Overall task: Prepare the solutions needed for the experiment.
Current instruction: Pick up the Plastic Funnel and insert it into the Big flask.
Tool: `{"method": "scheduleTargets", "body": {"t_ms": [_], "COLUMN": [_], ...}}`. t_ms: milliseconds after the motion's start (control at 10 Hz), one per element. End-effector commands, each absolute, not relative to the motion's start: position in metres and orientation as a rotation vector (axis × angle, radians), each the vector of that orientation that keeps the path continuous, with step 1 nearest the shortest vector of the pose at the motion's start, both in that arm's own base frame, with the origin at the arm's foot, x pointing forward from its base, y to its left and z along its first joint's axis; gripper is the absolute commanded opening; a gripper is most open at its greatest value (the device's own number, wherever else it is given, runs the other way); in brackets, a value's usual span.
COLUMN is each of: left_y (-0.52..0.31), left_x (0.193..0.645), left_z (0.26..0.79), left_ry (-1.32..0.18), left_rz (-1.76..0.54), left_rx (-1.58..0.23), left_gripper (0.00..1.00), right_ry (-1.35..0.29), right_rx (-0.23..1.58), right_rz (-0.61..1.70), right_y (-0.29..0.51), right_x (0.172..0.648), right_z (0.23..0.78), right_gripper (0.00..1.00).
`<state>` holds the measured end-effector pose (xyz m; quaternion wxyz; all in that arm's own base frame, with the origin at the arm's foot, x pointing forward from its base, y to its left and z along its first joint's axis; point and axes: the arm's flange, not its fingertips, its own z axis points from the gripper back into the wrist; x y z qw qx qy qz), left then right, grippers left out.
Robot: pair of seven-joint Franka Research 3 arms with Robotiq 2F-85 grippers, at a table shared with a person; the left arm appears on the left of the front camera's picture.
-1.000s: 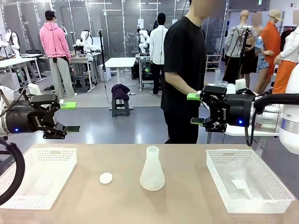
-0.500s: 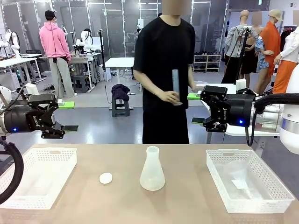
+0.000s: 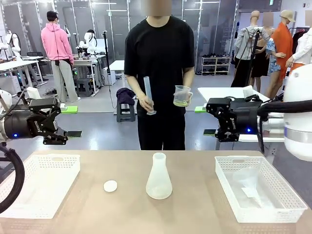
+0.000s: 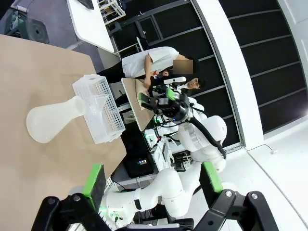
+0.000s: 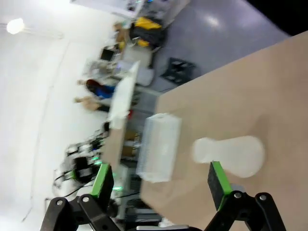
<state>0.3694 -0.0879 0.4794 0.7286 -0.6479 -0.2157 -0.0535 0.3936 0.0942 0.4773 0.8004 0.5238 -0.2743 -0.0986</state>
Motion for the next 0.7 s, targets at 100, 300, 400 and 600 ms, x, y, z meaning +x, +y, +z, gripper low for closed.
{"method": "scheduleTargets", "body": {"t_ms": [100, 300, 400, 600], "left_y": [-0.09, -0.09, -0.09, -0.09], "left_x": [0.369, 0.369, 0.369, 0.369], "left_z": [0.481, 0.481, 0.481, 0.481], "left_ry": [-0.469, -0.469, -0.469, -0.469], "left_rz": [-0.118, -0.118, -0.118, -0.118], "left_rx": [-1.433, -1.433, -1.433, -1.433], "left_gripper": [1.0, 1.0, 1.0, 1.0], "right_ry": [-0.544, -0.501, -0.474, -0.425], "right_rx": [0.783, 0.68, 0.643, 0.627], "right_rz": [-0.412, -0.553, -0.606, -0.687], "right_y": [0.049, 0.029, 0.022, 0.015], "right_x": [0.43, 0.452, 0.458, 0.465], "right_z": [0.522, 0.531, 0.533, 0.536], "right_gripper": [1.0, 1.0, 1.0, 1.0]}}
